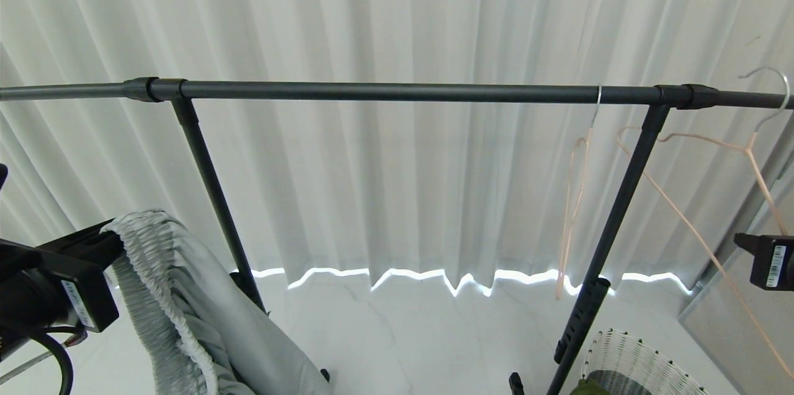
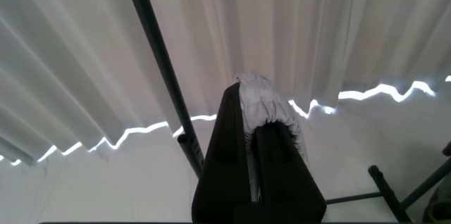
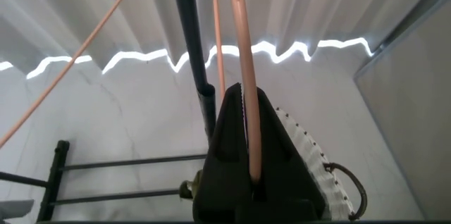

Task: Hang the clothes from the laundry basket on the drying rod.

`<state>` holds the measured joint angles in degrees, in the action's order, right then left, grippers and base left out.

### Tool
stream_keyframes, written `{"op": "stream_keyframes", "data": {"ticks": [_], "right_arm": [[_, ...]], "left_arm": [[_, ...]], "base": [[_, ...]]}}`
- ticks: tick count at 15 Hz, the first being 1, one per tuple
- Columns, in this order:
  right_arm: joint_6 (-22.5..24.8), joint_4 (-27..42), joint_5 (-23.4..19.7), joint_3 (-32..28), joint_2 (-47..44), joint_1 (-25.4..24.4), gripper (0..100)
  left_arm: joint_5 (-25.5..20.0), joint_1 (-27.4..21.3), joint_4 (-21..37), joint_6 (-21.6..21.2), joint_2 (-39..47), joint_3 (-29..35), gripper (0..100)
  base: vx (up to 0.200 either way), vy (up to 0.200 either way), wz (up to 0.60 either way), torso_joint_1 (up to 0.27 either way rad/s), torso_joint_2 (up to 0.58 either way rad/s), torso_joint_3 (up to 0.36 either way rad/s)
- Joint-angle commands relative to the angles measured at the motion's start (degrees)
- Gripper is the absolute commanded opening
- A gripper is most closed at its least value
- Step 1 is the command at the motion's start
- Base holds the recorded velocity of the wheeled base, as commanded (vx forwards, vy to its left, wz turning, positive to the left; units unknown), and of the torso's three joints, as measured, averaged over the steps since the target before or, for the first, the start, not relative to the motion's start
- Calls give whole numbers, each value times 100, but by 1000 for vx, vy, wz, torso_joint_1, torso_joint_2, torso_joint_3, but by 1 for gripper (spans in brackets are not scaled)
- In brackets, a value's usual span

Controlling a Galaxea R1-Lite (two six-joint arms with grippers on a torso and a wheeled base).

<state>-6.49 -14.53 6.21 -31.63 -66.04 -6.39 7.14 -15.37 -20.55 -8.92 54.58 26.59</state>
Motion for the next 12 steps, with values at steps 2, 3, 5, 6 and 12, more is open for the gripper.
{"op": "stream_keyframes", "data": {"ticks": [2,3,5,6,12], "right_arm": [[323,284,-5,342,627,-3,0],[341,302,4,360,645,-3,0],[350,372,-14,659,1172,50,0],[376,434,-14,755,1374,111,0],[394,952,-14,746,1849,138,0]], "left_arm": [[6,-10,-1,-57,35,-22,0],[-2,-10,-1,-74,35,-22,0],[6,-1,-1,-154,18,-40,0],[6,8,-1,-154,-9,-48,0],[15,17,-1,-162,-79,-66,0]], "base": [[0,0,0,0,0,0],[0,0,0,0,0,0],[0,0,0,0,0,0],[0,0,0,0,0,0],[-67,0,0,1,2,1]]}}
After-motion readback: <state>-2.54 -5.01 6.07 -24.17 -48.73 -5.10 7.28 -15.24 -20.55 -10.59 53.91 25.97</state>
